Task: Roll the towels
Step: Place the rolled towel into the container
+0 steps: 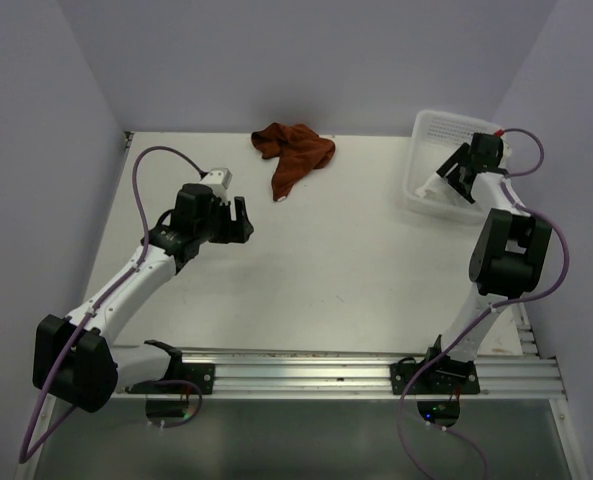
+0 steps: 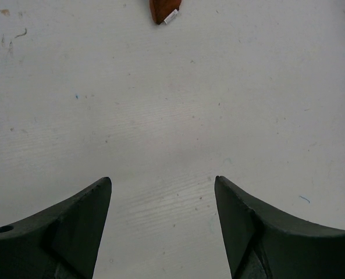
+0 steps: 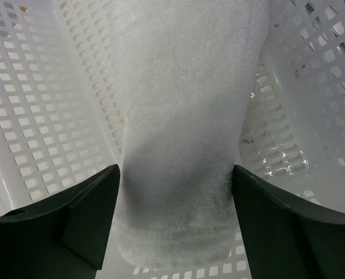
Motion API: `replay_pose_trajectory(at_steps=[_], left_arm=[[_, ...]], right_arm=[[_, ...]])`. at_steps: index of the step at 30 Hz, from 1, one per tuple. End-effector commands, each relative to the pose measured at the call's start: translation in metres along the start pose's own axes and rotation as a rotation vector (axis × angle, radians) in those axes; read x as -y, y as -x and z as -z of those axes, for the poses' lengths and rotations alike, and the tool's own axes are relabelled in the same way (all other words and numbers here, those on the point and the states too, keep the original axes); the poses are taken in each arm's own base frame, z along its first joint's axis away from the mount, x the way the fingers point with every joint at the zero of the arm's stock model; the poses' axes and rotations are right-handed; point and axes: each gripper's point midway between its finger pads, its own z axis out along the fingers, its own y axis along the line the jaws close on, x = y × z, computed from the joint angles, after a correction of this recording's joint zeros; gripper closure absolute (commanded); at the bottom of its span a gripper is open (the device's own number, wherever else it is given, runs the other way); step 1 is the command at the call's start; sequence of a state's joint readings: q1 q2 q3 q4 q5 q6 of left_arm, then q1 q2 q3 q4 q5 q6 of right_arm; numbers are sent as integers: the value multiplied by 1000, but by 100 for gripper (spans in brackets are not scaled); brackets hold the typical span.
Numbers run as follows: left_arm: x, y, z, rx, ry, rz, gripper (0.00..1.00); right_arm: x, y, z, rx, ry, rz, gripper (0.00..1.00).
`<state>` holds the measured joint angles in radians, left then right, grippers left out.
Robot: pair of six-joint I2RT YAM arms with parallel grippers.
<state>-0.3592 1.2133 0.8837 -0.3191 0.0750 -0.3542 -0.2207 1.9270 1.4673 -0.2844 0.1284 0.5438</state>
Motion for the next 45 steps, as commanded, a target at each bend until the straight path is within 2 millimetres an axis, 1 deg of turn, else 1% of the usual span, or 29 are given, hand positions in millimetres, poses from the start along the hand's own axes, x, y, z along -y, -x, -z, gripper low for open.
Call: replay_pose_trajectory(at_steps=[1,2,4,5,7,13,15,17,18,19,20,22,23,24,26,27,28,31,33,35,36,37,38,39,40,41,42,44,45], left_arm=[[4,17,5,56,-27,-24,24],[4,16,5,54,-28,-24,24],[5,16,5,54,-29,-26,24],[5,16,5,54,-29,-26,24],[4,16,4,52,-29,-25,24],[4,16,5,52,-29,-27,24],[4,16,5,51,-28,-27,24],[4,17,6,57,-27,-30,24],[4,17,7,59,-28,-30,24],[4,17,6,57,-29,-30,23],[5,18,8,64,-31,-31,23],[5,19,10,71,-31,-33,23],[6,20,12,77,-33,-34,22],[5,21,13,82,-30,-34,22],[6,23,14,94,-32,-35,22],[5,23,15,96,-31,-35,22],[4,23,15,97,-24,-36,22],[2,26,18,117,-11,-38,21],[2,27,19,122,-11,-39,21],[1,28,20,128,-6,-39,20],[1,29,21,132,-3,-41,19],[1,29,21,132,-1,-41,19],[0,30,22,141,1,-42,17],[0,32,23,148,2,-43,17],[0,32,24,153,3,-43,16],[1,35,25,163,1,-43,14],[0,35,26,167,6,-43,14],[0,35,28,174,6,-45,11],[-1,36,29,180,9,-44,10]], right_arm=[[-13,18,23,65,53,-19,23],[-13,18,22,66,54,-23,28],[-12,13,18,53,52,-25,33],[-10,9,13,39,49,-23,37],[-9,1,6,19,47,-20,39],[-9,-11,-5,-17,52,-19,41],[-9,-13,-4,-29,57,-11,41],[-10,-14,0,-36,63,-6,38],[-11,-11,7,-23,73,-5,35],[-13,-8,11,-11,86,-8,24],[-15,-1,16,17,102,-12,19],[-20,6,32,50,136,-17,8],[-22,10,37,66,150,-21,6],[-26,14,46,84,173,-24,1],[-30,21,53,119,195,-28,1],[-28,18,55,123,200,-33,1],[-31,24,63,149,221,-35,1],[-34,29,74,185,256,-49,1],[-32,26,76,177,247,-57,1],[-34,27,83,179,261,-57,1],[-31,23,83,176,261,-55,1],[-31,23,86,185,267,-59,1],[-28,19,90,194,275,-61,2],[-34,21,96,213,311,-61,3],[-34,20,100,222,326,-60,4],[-37,27,108,264,360,-62,5],[-35,18,117,268,384,-62,7],[-36,15,127,293,422,-63,9],[-38,11,135,304,460,-57,13]])
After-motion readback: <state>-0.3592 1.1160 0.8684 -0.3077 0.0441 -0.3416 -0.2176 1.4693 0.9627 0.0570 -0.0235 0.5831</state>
